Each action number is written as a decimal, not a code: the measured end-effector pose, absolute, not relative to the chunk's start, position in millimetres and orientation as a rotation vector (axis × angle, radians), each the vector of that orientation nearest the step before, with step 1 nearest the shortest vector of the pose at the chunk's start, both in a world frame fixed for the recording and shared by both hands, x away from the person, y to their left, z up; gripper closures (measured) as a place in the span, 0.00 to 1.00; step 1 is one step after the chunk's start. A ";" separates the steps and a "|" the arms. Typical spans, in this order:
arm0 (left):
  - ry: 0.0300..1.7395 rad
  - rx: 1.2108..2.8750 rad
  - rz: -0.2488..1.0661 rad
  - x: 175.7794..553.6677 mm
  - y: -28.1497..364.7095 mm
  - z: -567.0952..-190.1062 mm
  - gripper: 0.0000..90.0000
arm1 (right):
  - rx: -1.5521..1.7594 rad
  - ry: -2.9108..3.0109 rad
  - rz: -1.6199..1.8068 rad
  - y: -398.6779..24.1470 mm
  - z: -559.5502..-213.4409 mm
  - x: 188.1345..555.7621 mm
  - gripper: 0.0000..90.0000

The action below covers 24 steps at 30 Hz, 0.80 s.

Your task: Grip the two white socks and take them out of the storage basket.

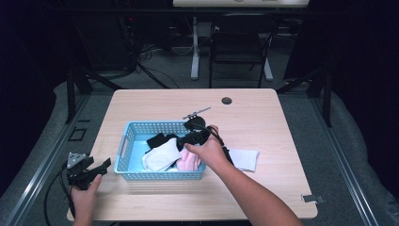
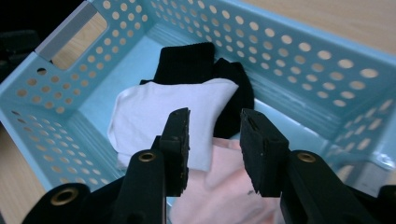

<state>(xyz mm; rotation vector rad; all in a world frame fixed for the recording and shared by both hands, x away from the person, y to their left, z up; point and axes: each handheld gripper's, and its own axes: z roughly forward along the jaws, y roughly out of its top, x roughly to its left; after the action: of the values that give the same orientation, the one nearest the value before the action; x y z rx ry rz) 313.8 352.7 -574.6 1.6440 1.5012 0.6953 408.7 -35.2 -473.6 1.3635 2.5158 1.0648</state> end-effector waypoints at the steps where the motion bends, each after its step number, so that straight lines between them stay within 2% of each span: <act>1: 1.500 1.645 0.696 313.9 352.7 -574.5 0.29 | 1.422 2.530 1.059 -29.7 -477.9 414.9 0.71; 11: 1.492 1.641 0.696 314.6 351.3 -575.0 0.29 | 1.574 2.622 0.921 -9.0 -503.6 437.0 0.73; 24: 1.495 1.642 0.687 314.3 351.9 -574.4 0.29 | 1.712 2.694 0.836 4.9 -526.3 447.8 0.79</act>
<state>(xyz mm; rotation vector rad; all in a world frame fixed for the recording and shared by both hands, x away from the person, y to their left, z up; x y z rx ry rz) 314.3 351.9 -574.4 1.6424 1.4952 0.6866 447.8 4.9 -526.3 1.7116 2.6940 0.8359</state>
